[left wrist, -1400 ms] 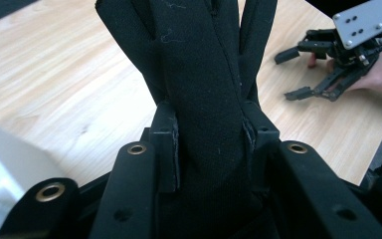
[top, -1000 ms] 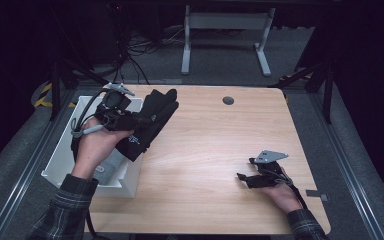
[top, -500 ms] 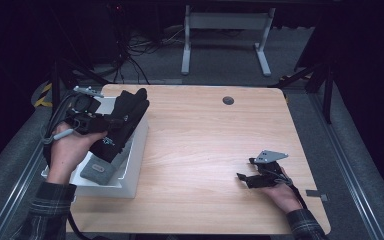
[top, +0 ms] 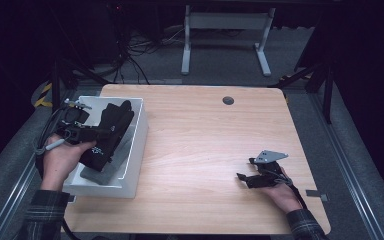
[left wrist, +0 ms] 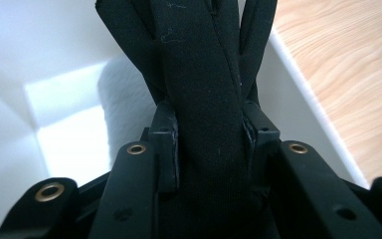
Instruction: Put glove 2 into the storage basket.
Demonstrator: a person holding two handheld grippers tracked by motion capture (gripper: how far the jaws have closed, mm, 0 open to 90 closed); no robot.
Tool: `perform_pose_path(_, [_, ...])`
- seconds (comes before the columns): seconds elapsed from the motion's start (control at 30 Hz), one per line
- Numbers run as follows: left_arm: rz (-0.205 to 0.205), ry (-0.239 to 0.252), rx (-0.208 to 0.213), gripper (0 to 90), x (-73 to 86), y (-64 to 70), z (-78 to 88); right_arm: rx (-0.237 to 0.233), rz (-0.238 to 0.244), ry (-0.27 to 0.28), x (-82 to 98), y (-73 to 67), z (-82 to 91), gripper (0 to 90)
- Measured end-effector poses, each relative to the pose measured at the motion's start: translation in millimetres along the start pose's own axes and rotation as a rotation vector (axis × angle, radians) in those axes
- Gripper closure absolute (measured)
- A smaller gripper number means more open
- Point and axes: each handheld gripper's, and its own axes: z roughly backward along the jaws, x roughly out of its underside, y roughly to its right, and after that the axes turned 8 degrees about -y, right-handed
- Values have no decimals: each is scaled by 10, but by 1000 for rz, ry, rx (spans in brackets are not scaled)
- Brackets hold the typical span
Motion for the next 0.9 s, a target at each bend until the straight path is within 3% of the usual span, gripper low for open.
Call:
perform_pose_path(0.2, [34, -34, -10, 662, 43, -125, -207, 0, 0, 0, 0, -1, 0, 218])
perform_pose_path(0.43, [44, -81, -27, 654, 78, -188, -417, 0, 0, 0, 0, -1, -1, 218])
perform_pose_path(0.63, [52, -111, -74, 619, 116, -240, -568, 0, 0, 0, 0, 0, -1, 218])
perform_pose_path(0.73, [63, -110, -94, 546, 123, -264, -599, 0, -1, 0, 0, -1, -1, 218])
perform_pose_path(0.9, [67, -111, -138, 304, 117, -294, -610, 0, 0, 0, 0, -1, 0, 218])
